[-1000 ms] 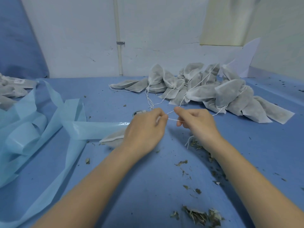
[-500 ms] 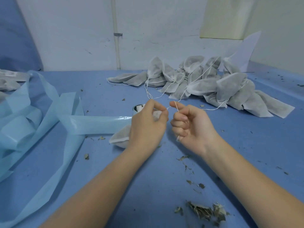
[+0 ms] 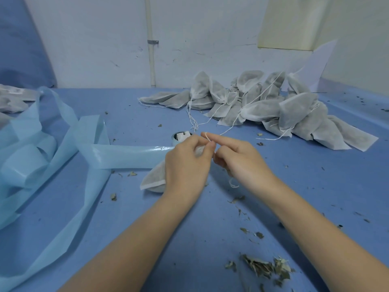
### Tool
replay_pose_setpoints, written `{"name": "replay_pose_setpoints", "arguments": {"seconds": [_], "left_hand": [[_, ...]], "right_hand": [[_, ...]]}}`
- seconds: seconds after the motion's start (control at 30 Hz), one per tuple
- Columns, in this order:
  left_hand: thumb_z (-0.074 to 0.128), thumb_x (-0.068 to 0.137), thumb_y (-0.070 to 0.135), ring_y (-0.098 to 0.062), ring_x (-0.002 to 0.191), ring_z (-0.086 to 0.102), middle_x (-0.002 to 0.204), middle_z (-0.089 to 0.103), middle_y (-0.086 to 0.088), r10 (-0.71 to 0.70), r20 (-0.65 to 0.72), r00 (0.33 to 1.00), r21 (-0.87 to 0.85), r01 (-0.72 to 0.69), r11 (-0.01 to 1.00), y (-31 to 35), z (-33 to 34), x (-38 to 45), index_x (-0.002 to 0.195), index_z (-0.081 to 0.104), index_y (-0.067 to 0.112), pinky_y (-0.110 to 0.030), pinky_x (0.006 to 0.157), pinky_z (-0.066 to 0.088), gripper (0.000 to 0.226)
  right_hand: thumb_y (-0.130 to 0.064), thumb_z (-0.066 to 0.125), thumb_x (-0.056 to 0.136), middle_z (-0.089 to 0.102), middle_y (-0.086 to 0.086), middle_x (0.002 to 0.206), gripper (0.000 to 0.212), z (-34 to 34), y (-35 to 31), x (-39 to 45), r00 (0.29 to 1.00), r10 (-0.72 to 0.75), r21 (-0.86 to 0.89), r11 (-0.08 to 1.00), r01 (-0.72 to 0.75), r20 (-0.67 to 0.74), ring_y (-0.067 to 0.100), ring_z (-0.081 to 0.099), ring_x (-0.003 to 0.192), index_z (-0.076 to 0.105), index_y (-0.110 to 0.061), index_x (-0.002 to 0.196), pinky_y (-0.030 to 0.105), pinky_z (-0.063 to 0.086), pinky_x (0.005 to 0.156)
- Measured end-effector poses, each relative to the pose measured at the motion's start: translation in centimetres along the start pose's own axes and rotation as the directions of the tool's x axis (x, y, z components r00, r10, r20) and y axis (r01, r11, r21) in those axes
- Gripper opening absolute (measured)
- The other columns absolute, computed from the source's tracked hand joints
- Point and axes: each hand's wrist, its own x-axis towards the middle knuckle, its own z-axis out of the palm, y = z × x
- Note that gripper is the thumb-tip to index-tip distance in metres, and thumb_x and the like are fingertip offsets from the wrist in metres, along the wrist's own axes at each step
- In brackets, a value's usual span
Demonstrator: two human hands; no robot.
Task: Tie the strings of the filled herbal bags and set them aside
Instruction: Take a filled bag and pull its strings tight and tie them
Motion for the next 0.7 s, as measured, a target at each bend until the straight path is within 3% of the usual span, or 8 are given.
{"name": "replay_pose_setpoints", "arguments": {"seconds": [0.17, 0.3, 0.4, 0.53, 0.63, 0.7], "left_hand": [[0.057, 0.089, 0.024, -0.019, 0.075, 0.061, 0.062, 0.062, 0.006, -0.046, -0.022, 0.999, -0.007, 0.046, 0.999, 0.3, -0.1, 0.1, 0.081, 0.073, 0.019, -0.03, 0.072, 0.044, 0.018], [0.057, 0.087, 0.022, -0.015, 0.067, 0.059, 0.051, 0.058, 0.012, -0.08, -0.018, 0.997, -0.051, 0.079, 0.996, 0.3, -0.1, 0.0, 0.065, 0.067, 0.023, -0.024, 0.063, 0.039, 0.024], [0.058, 0.087, 0.022, -0.006, 0.06, 0.059, 0.056, 0.064, 0.018, -0.121, 0.004, 0.993, -0.134, 0.121, 0.984, 0.3, -0.2, 0.0, 0.062, 0.064, 0.028, -0.022, 0.062, 0.04, 0.026], [0.06, 0.088, 0.016, -0.006, 0.061, 0.061, 0.056, 0.062, 0.013, -0.168, 0.033, 0.985, -0.294, 0.17, 0.941, 0.2, -0.5, 0.4, 0.064, 0.066, 0.026, -0.032, 0.073, 0.052, 0.026], [0.062, 0.087, 0.011, -0.015, 0.066, 0.058, 0.057, 0.062, 0.01, -0.189, 0.083, 0.978, -0.397, 0.207, 0.894, 0.1, -0.8, 0.5, 0.063, 0.068, 0.023, -0.035, 0.073, 0.047, 0.027], [0.063, 0.086, 0.009, -0.015, 0.064, 0.055, 0.057, 0.061, 0.009, -0.175, 0.126, 0.977, -0.411, 0.211, 0.887, 0.3, -1.0, 0.3, 0.061, 0.07, 0.024, -0.029, 0.07, 0.045, 0.03]], "right_hand": [[-0.007, 0.048, 0.089, 0.047, -0.011, 0.05, 0.032, 0.4, 0.2, -0.3, 0.978, -0.203, -0.266, 0.947, 0.182, -0.051, 0.0, 0.047, 0.053, 0.062, -0.026, 0.111, 0.01, 0.036, 0.057], [-0.006, 0.053, 0.089, 0.05, -0.01, 0.056, 0.026, 0.7, 0.5, -0.3, 0.949, -0.298, -0.301, 0.919, 0.255, -0.107, 0.003, 0.052, 0.056, 0.033, -0.021, 0.099, 0.011, 0.038, 0.058], [-0.01, 0.055, 0.089, 0.054, -0.01, 0.058, 0.023, 0.2, 0.7, 0.0, 0.972, -0.199, -0.219, 0.961, 0.169, -0.126, 0.005, 0.05, 0.053, 0.04, -0.026, 0.093, 0.012, 0.037, 0.056], [-0.017, 0.062, 0.09, 0.046, -0.007, 0.06, 0.005, -0.7, 1.0, 0.5, 0.998, 0.055, 0.129, 0.99, -0.057, 0.019, 0.004, 0.038, 0.049, 0.061, -0.019, 0.085, 0.017, 0.033, 0.05], [-0.019, 0.062, 0.091, 0.047, -0.017, 0.052, 0.016, -1.4, 1.1, 0.7, 0.99, 0.06, 0.191, 0.978, -0.083, 0.125, 0.0, 0.038, 0.044, 0.07, -0.006, 0.094, 0.008, 0.029, 0.043], [-0.017, 0.061, 0.091, 0.051, -0.019, 0.046, 0.013, -1.7, 0.9, 0.6, 0.988, 0.043, 0.163, 0.984, -0.068, 0.151, -0.002, 0.042, 0.042, 0.071, -0.009, 0.09, 0.006, 0.028, 0.042]]}}
